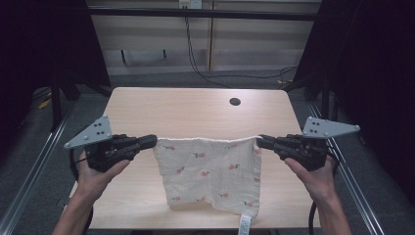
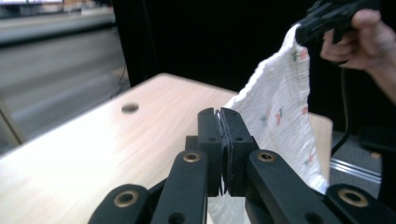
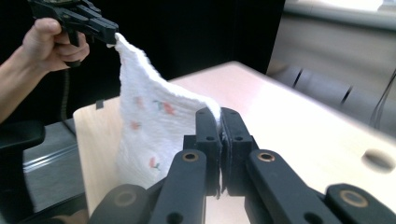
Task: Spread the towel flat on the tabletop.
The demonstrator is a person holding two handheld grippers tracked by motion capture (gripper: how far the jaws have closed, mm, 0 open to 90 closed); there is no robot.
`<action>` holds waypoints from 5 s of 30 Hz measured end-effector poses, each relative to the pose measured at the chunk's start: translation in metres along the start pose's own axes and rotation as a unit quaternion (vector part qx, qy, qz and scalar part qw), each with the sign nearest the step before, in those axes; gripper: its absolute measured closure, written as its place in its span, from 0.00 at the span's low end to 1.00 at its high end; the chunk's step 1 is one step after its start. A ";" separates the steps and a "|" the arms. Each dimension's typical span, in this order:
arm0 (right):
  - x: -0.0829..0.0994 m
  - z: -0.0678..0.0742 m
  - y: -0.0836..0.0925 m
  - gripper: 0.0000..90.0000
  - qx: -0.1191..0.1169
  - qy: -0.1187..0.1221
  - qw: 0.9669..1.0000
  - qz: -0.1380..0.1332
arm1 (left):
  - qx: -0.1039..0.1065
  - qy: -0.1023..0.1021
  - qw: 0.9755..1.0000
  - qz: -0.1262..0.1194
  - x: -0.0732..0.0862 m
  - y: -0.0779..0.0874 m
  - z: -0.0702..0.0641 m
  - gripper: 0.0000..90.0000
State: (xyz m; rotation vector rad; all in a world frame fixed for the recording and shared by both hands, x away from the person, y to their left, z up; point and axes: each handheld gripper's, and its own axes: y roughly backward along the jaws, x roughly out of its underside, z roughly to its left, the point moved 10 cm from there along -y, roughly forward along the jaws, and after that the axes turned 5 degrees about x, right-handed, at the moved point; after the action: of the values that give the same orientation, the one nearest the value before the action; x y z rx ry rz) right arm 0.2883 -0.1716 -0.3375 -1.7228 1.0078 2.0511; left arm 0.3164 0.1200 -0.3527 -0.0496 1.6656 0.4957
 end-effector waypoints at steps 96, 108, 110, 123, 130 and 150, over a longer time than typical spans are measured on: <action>0.176 -0.034 -0.099 0.74 0.003 -0.027 0.971 0.237 | 0.046 0.096 0.971 0.212 0.172 -0.090 0.017 0.73; 0.209 -0.032 -0.101 0.69 0.028 0.000 0.966 0.258 | 0.045 0.059 0.965 0.253 0.188 -0.102 0.008 0.65; 0.210 -0.032 -0.100 0.71 0.032 0.013 0.964 0.264 | 0.040 0.063 0.965 0.252 0.187 -0.102 0.008 0.62; 0.208 -0.018 -0.107 0.98 0.017 0.011 0.964 0.264 | 0.017 0.048 0.962 0.269 0.197 -0.088 0.007 0.95; 0.209 -0.001 -0.107 0.98 -0.009 0.015 0.962 0.271 | 0.028 0.051 0.960 0.273 0.203 -0.071 -0.002 0.99; 0.216 0.030 -0.085 0.98 -0.049 0.022 0.957 0.284 | 0.059 0.078 0.958 0.270 0.211 -0.047 -0.031 0.99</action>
State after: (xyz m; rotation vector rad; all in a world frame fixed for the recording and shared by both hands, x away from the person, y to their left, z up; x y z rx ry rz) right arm 0.2637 -0.1376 -0.5678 -1.6660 1.5886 2.4360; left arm 0.2674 0.1197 -0.5659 0.4773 1.8592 0.8171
